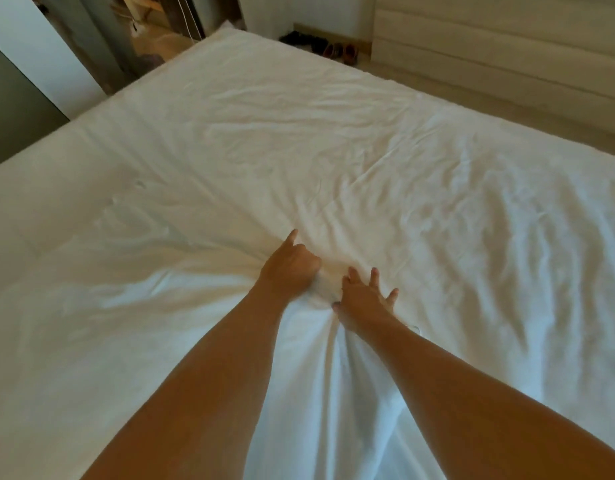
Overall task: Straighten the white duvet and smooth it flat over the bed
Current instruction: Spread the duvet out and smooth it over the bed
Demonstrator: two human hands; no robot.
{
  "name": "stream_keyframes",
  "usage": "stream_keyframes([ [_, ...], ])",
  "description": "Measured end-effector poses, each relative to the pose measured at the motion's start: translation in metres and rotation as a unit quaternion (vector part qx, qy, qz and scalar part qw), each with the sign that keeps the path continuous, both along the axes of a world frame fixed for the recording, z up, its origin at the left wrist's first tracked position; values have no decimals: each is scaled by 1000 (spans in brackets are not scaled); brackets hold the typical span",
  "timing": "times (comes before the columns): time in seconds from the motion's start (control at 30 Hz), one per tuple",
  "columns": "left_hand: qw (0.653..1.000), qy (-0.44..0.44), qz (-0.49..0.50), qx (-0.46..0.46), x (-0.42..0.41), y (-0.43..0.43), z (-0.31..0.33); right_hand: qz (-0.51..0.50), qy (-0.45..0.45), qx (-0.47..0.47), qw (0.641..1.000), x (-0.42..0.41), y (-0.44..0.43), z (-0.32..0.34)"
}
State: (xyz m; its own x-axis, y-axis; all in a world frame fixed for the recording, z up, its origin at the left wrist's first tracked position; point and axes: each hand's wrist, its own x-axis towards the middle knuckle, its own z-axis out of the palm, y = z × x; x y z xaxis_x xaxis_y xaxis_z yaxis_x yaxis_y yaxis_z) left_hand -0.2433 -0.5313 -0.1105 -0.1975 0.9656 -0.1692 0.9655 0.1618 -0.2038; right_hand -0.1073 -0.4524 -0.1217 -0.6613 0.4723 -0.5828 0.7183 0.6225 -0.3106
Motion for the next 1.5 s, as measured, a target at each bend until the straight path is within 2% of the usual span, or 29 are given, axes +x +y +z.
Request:
stream_keyframes([
  [0.1, 998, -27, 41, 48, -20, -18, 9, -27, 22, 3, 999, -9, -2, 5],
  [0.3, 980, 39, 193, -19, -133, -113, 54, 56, 154, 63, 985, -111, -45, 26],
  [0.4, 963, 57, 256, -56, -180, -153, 69, 97, 164, 103, 976, -170, -78, 29],
  [0.53, 955, 76, 285, -42, -230, -178, 67, 117, 171, 125, 970, -240, -108, 24],
  [0.77, 959, 62, 278, -6, -325, -178, 41, 77, 202, 125, 968, -335, -124, -19],
  [0.83, 963, 39, 267, 8, -354, -164, 28, 59, 217, 143, 964, -343, -126, -47],
  [0.97, 963, -50, 259, -50, -379, -143, -30, 57, 243, 187, 950, -352, -129, -82],
  [1.1, 959, -67, 275, -26, -387, -129, -65, 62, 232, 183, 953, -363, -120, -89],
  [1.3, 968, 43, 245, 25, -372, -130, -58, 53, 236, 164, 957, -365, -118, -92],
  [1.5, 974, 108, 200, -26, -375, -112, -7, 112, 221, 136, 959, -364, -113, -51],
])
